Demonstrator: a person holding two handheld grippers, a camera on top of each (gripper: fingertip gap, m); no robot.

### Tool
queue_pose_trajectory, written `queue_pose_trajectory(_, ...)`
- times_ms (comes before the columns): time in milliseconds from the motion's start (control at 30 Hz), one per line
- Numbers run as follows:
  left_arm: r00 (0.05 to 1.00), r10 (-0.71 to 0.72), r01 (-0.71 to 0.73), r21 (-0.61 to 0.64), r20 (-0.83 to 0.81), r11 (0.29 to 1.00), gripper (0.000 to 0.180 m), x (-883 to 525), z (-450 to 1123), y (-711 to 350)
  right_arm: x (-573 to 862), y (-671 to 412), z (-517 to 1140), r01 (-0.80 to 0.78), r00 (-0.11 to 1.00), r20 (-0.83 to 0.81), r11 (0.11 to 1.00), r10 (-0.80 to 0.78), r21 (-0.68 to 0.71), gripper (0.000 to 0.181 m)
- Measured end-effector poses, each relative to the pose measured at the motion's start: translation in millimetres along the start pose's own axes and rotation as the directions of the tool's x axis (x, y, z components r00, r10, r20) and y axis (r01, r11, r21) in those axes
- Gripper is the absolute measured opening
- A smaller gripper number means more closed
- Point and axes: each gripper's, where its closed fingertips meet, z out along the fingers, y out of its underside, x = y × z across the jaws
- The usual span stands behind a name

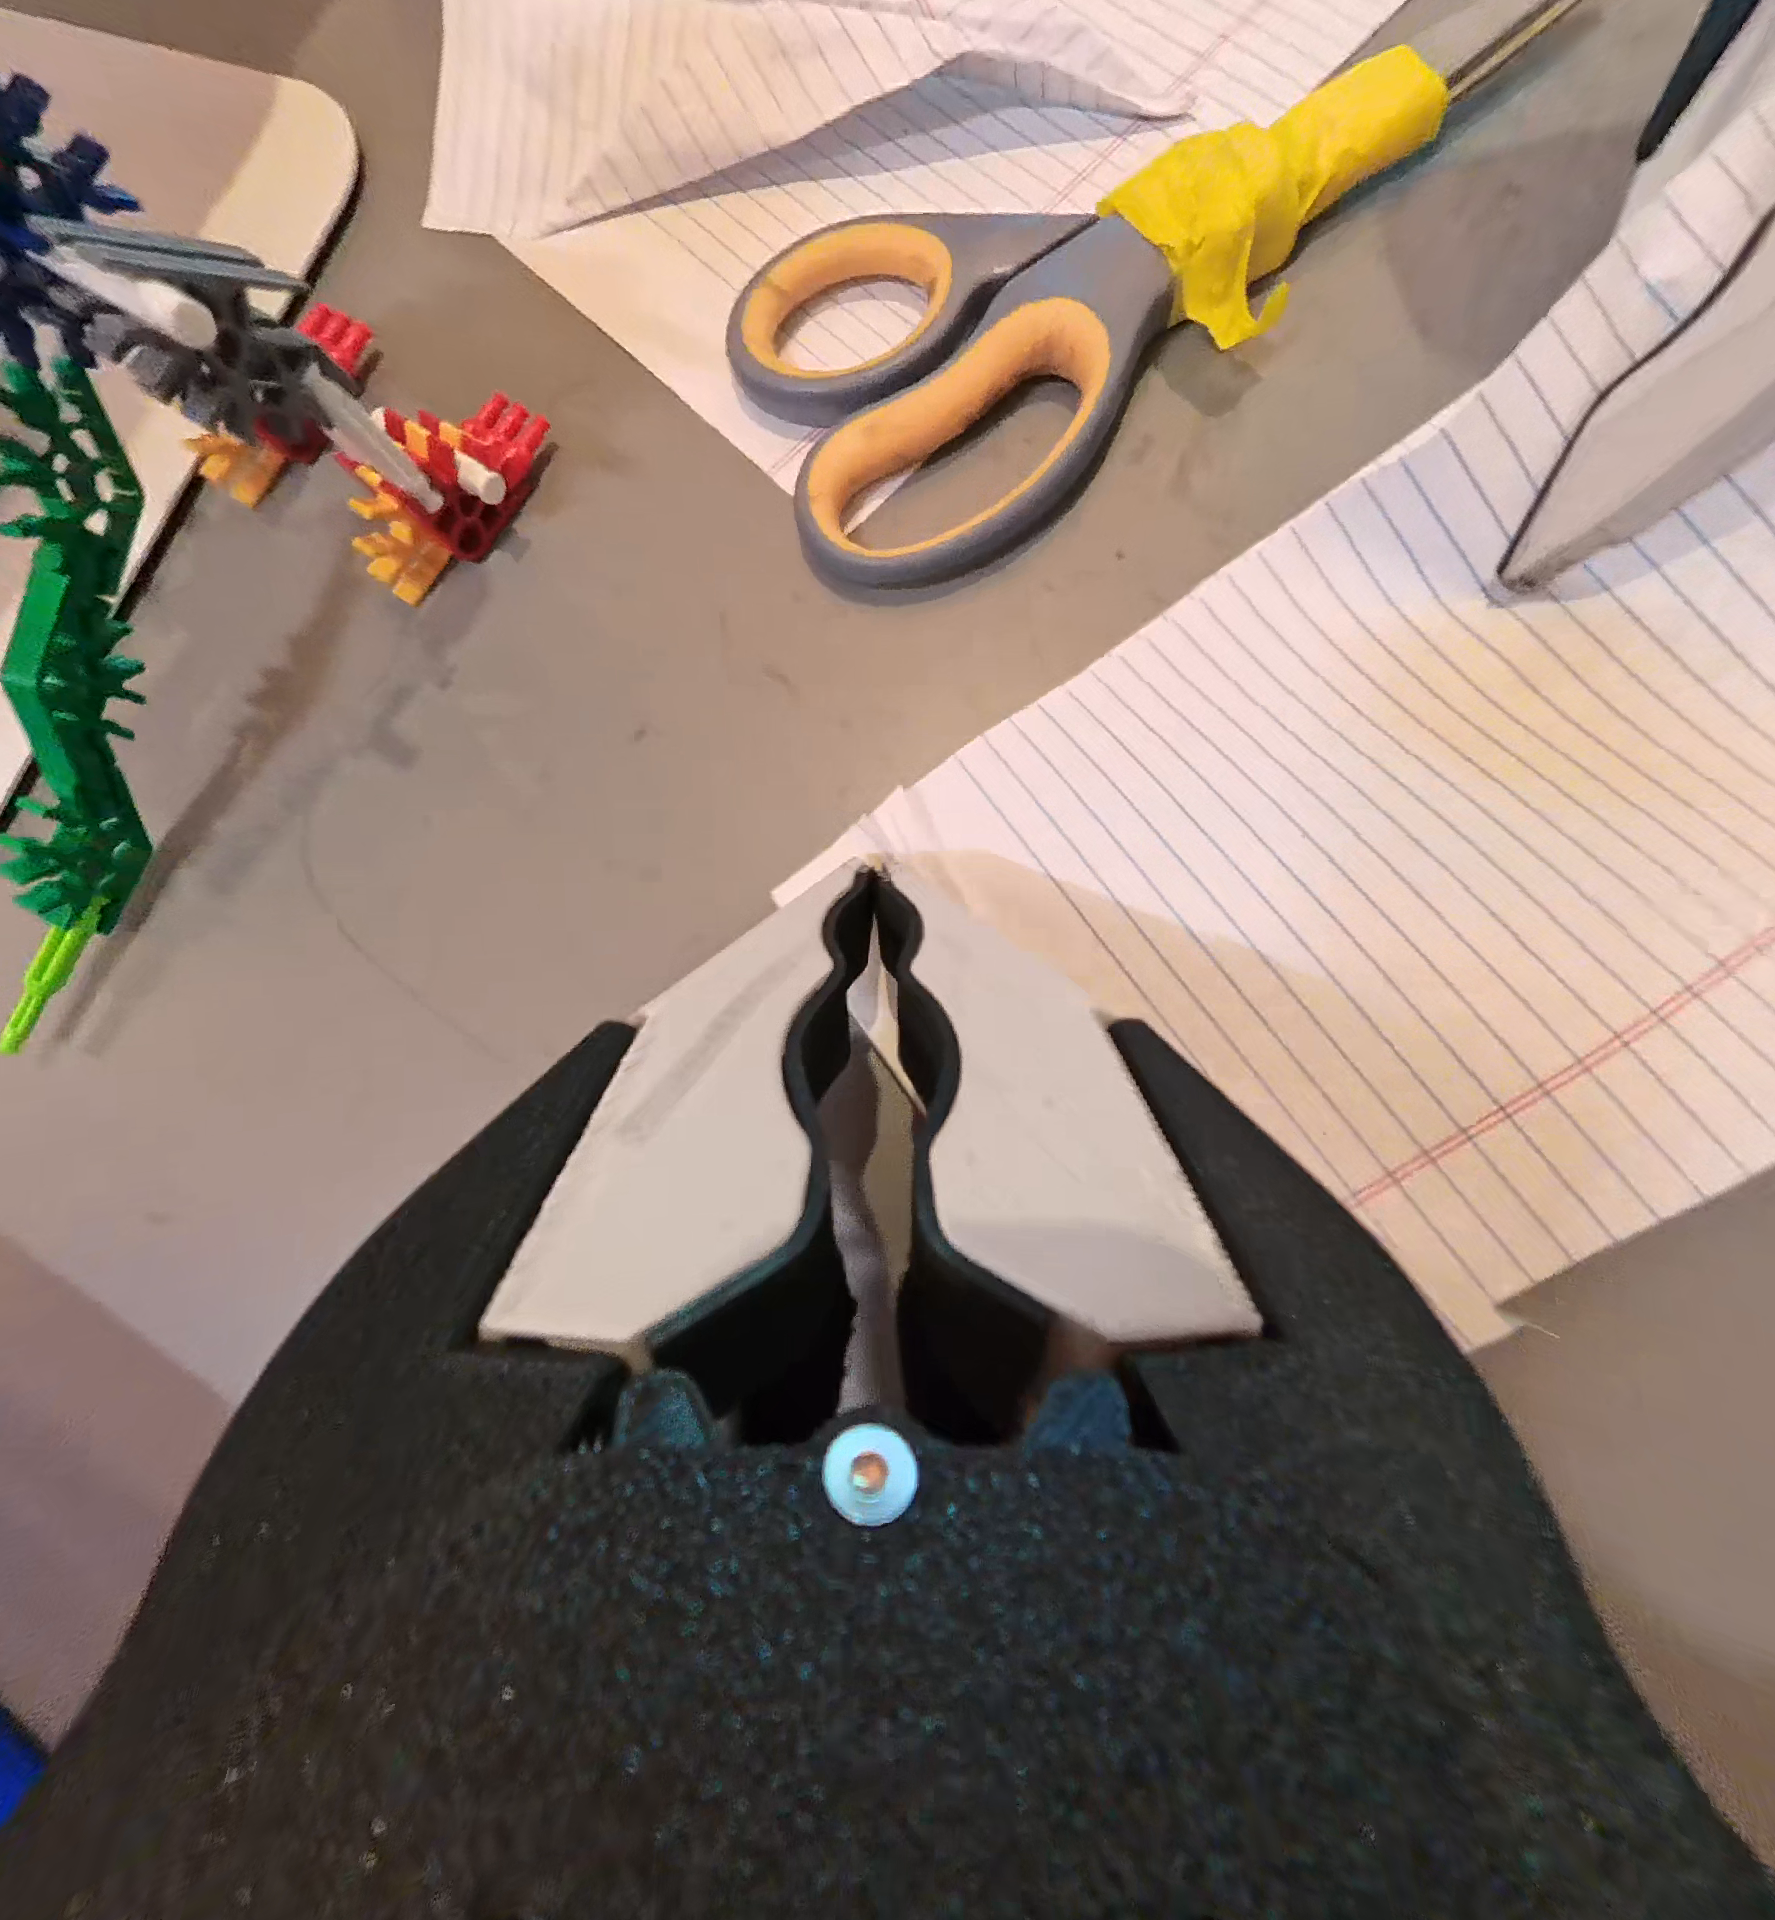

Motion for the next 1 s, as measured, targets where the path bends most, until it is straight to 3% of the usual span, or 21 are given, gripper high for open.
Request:
queue_pose_trajectory(433,0.962,0.247,-0.256,-0.073,-0.114,0.964,0.0,8,4,-1,17,0,-17,0.053,0.999,-0.01,0.996,-0.054,-0.076,0.0)
queue_pose_trajectory(733,0.97,0.239,-0.242,-0.09,-0.037,0.966,0.0,7,7,-3,0,12,-10,-0.085,0.996,0.033,0.996,0.086,-0.027,0.0)
queue_pose_trajectory(1000,0.978,0.206,-0.204,-0.084,0.022,0.975,0.0,5,8,-5,-10,14,-8,-0.041,0.999,-0.025,0.999,0.042,0.024,0.0)
